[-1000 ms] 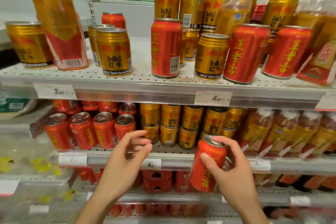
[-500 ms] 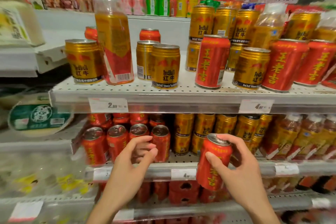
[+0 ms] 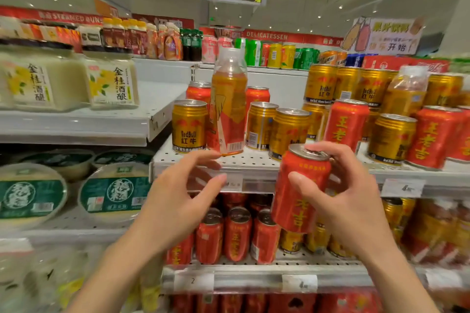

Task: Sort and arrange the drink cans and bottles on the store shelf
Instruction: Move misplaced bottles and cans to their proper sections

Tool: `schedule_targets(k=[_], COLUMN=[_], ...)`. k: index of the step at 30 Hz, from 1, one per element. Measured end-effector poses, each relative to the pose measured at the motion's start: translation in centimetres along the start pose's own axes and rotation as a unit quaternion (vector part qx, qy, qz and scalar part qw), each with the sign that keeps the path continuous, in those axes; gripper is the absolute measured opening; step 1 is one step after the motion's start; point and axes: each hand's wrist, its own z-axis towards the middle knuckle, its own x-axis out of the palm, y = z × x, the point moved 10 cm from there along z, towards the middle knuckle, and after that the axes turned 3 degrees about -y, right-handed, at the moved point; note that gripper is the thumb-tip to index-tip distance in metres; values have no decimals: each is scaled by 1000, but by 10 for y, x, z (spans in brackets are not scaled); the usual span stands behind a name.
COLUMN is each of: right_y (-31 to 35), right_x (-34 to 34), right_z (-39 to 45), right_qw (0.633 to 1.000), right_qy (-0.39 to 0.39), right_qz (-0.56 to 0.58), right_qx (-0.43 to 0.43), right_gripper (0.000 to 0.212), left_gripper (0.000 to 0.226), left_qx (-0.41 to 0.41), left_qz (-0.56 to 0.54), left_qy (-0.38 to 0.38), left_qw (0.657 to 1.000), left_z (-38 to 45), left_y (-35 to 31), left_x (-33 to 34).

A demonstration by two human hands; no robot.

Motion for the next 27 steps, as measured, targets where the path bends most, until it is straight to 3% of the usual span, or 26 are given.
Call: schedule_targets(k=[4, 8, 11, 14, 17, 27], right_y=[33, 39, 35, 28, 24, 24], right_x=[-3, 5, 14, 19, 17, 16], right_z=[40, 69, 79, 82, 84, 84], right_qw=[996, 992, 990, 988, 987, 984], right_qy=[2, 40, 70, 85, 94, 119], right_qz=[-33, -66, -64, -57, -45, -43], right_qx=[-79, -101, -108, -116, -122, -129], right_gripper=[49, 46, 44, 46, 47, 47], left_gripper=[31, 51, 78, 93, 88, 83], left_qx=[73, 108, 78, 28, -2, -9], left_qz=[64, 119, 177, 201, 169, 97], left_qy=[-40, -81, -89, -42, -11, -62], left_qw=[994, 984, 977, 978, 986, 993], left_z=[44, 86, 116, 138, 143, 135], left_y=[-33, -44, -40, -31, -25, -30], left_x=[-24, -31, -28, -14, -3, -13])
